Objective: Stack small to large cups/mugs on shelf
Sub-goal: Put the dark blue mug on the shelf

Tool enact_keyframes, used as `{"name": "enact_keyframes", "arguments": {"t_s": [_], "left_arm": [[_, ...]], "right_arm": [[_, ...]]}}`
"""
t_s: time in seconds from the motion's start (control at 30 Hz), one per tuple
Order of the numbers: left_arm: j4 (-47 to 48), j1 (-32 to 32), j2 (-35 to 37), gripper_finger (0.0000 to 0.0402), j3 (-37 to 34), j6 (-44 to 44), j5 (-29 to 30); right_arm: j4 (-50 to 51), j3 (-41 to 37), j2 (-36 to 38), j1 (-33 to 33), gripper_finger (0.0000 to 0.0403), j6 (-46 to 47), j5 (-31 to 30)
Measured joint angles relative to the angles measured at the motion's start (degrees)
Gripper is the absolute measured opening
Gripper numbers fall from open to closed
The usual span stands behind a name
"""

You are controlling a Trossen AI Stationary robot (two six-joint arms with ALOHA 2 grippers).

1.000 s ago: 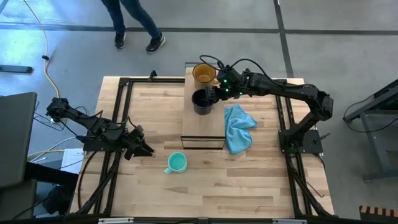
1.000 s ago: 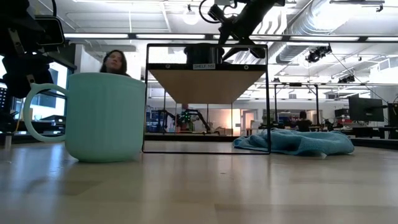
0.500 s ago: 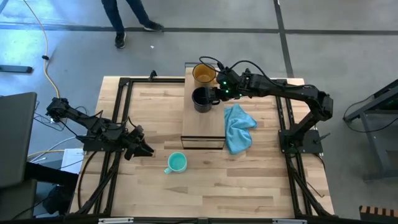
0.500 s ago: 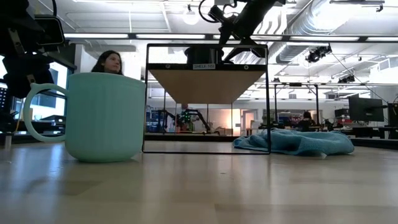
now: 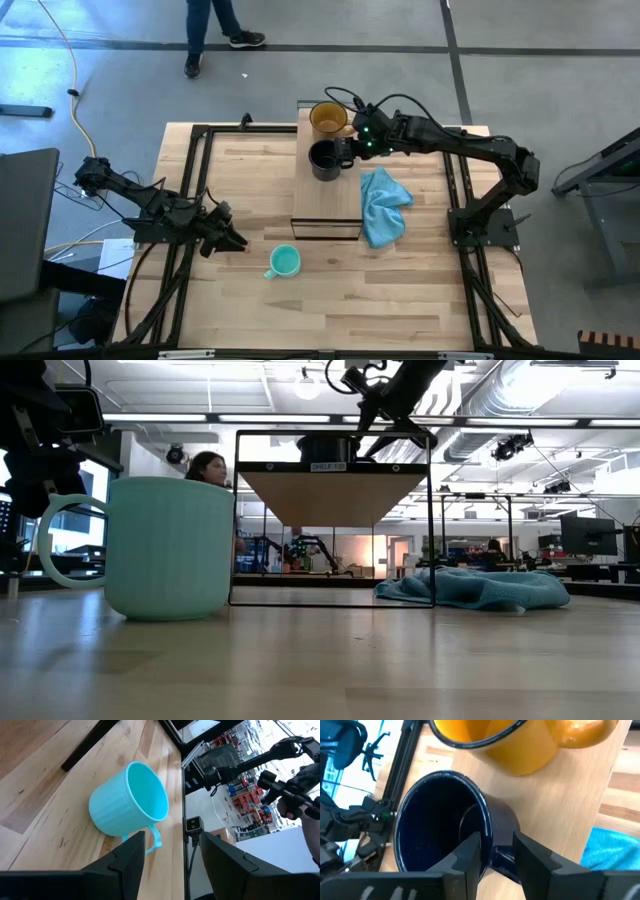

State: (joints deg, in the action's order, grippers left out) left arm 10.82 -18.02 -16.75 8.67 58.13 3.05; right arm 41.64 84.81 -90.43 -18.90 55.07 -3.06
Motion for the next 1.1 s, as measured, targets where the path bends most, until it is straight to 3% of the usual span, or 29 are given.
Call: {"name": "enact_keyframes", "arguments": {"t_s": [0.43,1.1], "left_arm": [[0.08,-0.01,0.01,0.0179,0.00,0.01,1.09],[0.04,0.00,0.02,0.0179,0.00,0.44,1.09]], "right_arm": [[0.17,0.00,0.00,0.02,0.0056,-3.99,2.02],[-0.20,0.00,0.00,-0.28,0.0055,-10.09,3.70]]}}
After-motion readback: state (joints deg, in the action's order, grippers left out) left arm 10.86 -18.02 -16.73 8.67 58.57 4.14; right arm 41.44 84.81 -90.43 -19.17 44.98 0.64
